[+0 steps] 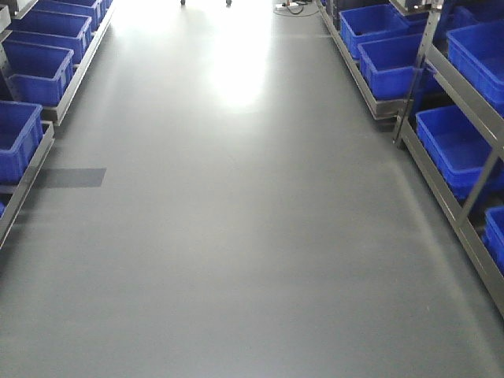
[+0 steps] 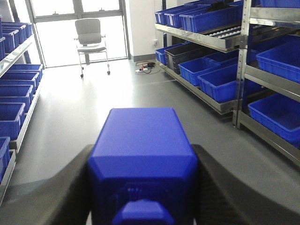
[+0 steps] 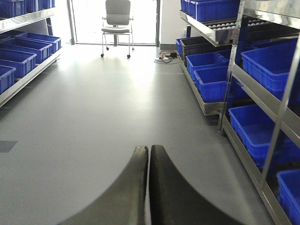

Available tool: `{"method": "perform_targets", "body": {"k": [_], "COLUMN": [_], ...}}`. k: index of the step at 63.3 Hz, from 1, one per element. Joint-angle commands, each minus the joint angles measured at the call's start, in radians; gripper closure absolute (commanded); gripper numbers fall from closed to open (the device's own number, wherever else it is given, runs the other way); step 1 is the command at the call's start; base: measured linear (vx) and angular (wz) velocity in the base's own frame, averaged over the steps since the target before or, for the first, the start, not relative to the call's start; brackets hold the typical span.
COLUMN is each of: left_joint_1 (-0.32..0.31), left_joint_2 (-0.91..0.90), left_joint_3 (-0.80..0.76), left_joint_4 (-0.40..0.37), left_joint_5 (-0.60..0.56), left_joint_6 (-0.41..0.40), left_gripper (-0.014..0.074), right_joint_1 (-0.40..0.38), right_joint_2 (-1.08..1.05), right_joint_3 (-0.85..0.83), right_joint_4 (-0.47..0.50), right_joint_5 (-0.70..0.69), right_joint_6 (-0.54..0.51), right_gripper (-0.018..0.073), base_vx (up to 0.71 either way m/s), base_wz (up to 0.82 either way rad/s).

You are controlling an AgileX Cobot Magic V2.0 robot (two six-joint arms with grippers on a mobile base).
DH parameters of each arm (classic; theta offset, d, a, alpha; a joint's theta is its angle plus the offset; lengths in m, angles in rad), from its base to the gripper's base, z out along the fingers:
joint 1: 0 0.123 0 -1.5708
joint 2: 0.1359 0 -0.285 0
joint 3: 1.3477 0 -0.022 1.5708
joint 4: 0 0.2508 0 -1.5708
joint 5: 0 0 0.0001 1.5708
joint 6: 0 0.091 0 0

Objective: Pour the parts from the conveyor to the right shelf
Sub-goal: 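Drive between the shelf racks of blue bins toward the far end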

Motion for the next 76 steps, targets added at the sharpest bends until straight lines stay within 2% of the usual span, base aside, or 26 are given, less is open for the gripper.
{"method": "perform_targets", "body": {"k": [1,76], "left_joint_1": [-0.002,-0.002], "left_joint_2": [0.013,0.013], "left_joint_3": [-0.025,-0.025], "left_joint_4": [0.000,0.000], "left_joint_5": [-0.087,-0.087], "left_joint_6": [-0.009,-0.009], "left_gripper": [0.0603,0.0603], "right_joint_1": [-0.001,-0.001], "right_joint_2": [-0.011,-0.011], "right_joint_3": [0.015,0.015], "right_joint_4": [-0.003,-0.003], "right_joint_5": [-0.075,-0.078], "right_joint_6": [-0.008,-0.008], "right_gripper": [0.0568,0.0568], "base_vx": [0.69,0.66], "base_wz": [0.03,0.05]}}
